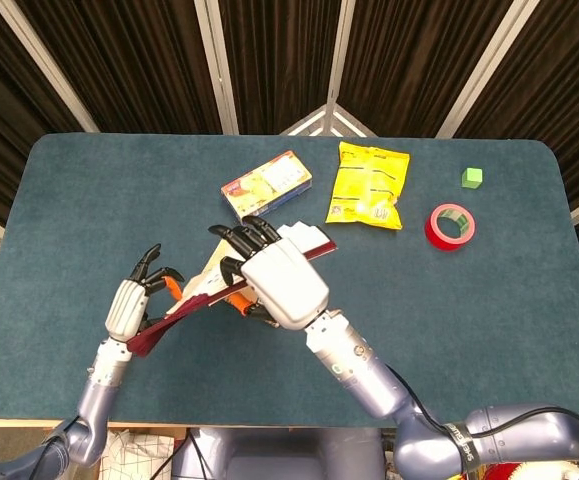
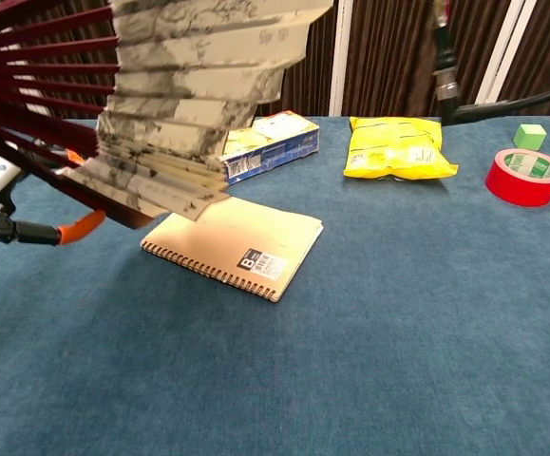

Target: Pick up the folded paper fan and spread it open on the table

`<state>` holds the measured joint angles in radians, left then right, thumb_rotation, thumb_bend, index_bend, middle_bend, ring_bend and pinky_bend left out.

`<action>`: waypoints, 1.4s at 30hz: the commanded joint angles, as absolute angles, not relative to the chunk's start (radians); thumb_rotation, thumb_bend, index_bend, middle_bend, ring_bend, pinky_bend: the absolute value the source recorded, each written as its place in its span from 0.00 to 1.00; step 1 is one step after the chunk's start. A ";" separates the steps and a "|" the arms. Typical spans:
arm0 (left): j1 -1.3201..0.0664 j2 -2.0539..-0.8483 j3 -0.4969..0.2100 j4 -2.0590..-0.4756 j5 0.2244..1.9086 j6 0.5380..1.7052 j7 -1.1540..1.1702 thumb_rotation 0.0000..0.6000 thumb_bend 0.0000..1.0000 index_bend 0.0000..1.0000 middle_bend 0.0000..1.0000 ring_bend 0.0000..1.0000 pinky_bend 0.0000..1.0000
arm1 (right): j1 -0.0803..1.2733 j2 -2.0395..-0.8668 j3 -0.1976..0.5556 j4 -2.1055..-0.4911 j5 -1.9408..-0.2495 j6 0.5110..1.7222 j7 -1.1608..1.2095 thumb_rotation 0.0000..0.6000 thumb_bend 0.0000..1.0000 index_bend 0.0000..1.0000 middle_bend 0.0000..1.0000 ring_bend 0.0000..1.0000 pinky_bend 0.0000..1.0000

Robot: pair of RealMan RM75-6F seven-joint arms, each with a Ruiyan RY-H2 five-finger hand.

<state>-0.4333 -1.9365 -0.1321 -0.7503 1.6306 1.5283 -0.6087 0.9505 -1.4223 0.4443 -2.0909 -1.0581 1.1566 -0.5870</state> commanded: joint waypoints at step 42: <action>-0.477 -1.867 -0.054 -0.691 1.627 1.456 -0.652 1.00 0.13 0.04 0.00 0.00 0.00 | 0.847 -1.271 0.379 -1.993 -1.154 1.160 -0.373 1.00 0.47 0.92 0.20 0.25 0.17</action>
<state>-0.4670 -1.8619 -0.0580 -0.6747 1.6341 1.4760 -0.6396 0.8449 -1.2700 0.3781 -1.9899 -1.1538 1.1601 -0.3696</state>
